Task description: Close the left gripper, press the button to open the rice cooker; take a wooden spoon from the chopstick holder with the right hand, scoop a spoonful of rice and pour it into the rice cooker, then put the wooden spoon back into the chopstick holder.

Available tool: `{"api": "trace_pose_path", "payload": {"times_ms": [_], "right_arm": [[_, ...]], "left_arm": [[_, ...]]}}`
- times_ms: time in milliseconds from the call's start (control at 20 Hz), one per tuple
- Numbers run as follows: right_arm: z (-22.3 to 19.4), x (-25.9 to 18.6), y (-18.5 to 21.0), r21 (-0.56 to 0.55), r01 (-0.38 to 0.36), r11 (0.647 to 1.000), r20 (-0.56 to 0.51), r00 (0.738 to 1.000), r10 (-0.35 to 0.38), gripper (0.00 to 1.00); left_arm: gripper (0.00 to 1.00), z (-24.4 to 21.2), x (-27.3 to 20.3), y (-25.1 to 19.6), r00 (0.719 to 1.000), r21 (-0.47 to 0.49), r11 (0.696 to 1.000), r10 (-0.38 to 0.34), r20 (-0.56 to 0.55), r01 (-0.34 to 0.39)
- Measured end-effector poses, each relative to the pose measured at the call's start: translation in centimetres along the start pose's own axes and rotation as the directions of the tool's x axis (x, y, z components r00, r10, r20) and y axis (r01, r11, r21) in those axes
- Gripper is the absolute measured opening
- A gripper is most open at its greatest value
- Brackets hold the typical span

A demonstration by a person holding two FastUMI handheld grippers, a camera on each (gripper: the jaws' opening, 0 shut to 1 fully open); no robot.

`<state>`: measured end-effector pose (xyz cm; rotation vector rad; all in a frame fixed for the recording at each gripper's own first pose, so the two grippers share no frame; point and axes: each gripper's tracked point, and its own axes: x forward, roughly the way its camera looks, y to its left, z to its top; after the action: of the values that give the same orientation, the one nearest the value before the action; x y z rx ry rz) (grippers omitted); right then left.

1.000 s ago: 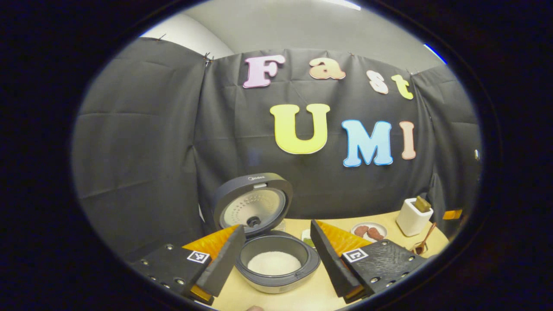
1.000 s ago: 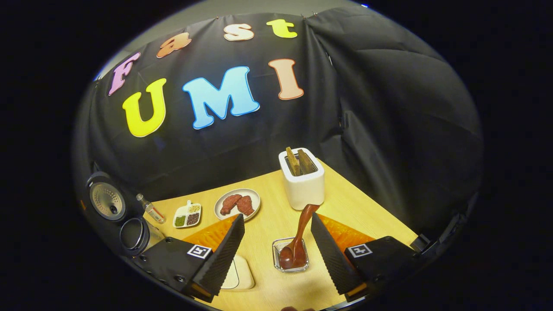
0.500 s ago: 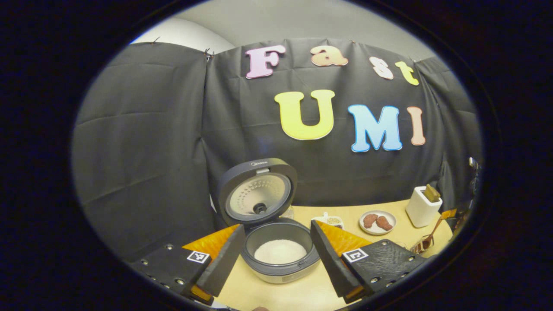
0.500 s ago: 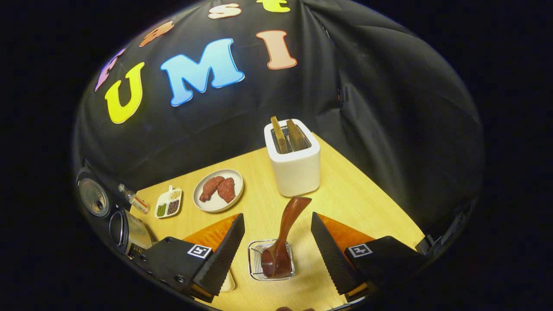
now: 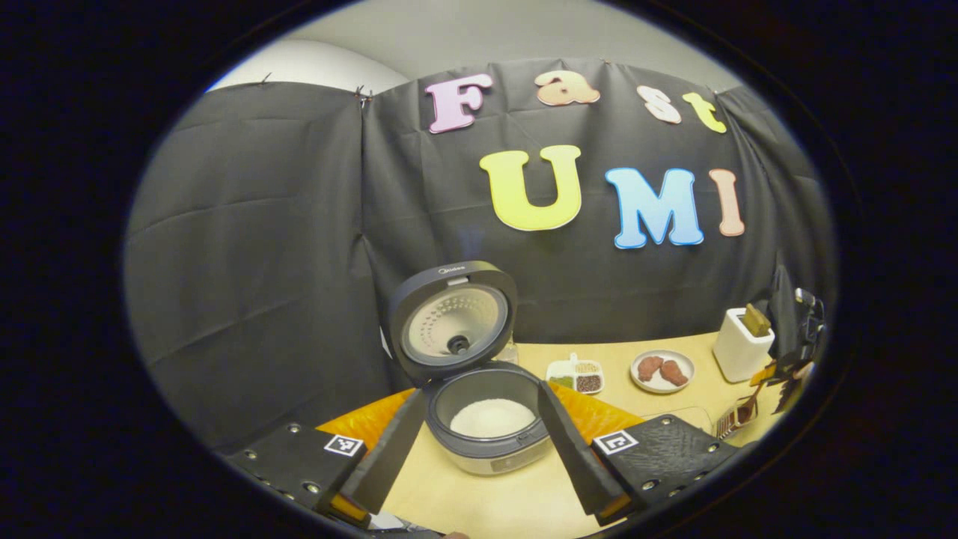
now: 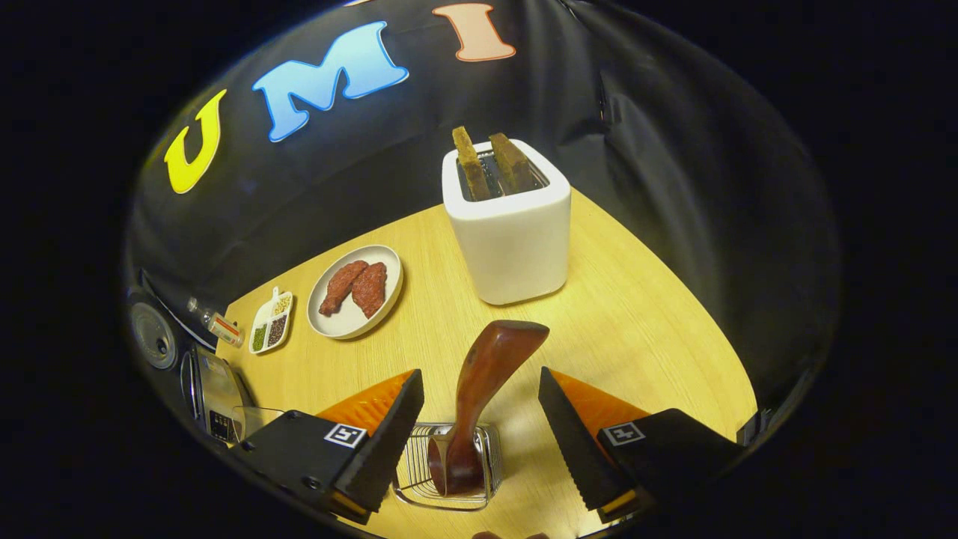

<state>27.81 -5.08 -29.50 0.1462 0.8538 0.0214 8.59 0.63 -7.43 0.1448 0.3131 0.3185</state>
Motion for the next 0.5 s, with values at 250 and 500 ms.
{"api": "trace_pose_path", "payload": {"times_ms": [250,500], "right_arm": [[-0.3,2.2,0.8,0.014,-0.043,0.999,-0.045,0.998,0.043,0.96],[0.1,3.1,2.2,0.098,-0.097,0.990,-0.069,0.992,0.105,0.41]], "left_arm": [[0.96,-1.9,-1.9,0.1,0.998,-0.027,0.998,0.049,-0.040,-0.051],[0.95,-3.7,-3.6,0.7,0.991,-0.044,0.992,0.111,-0.077,-0.115]]}}
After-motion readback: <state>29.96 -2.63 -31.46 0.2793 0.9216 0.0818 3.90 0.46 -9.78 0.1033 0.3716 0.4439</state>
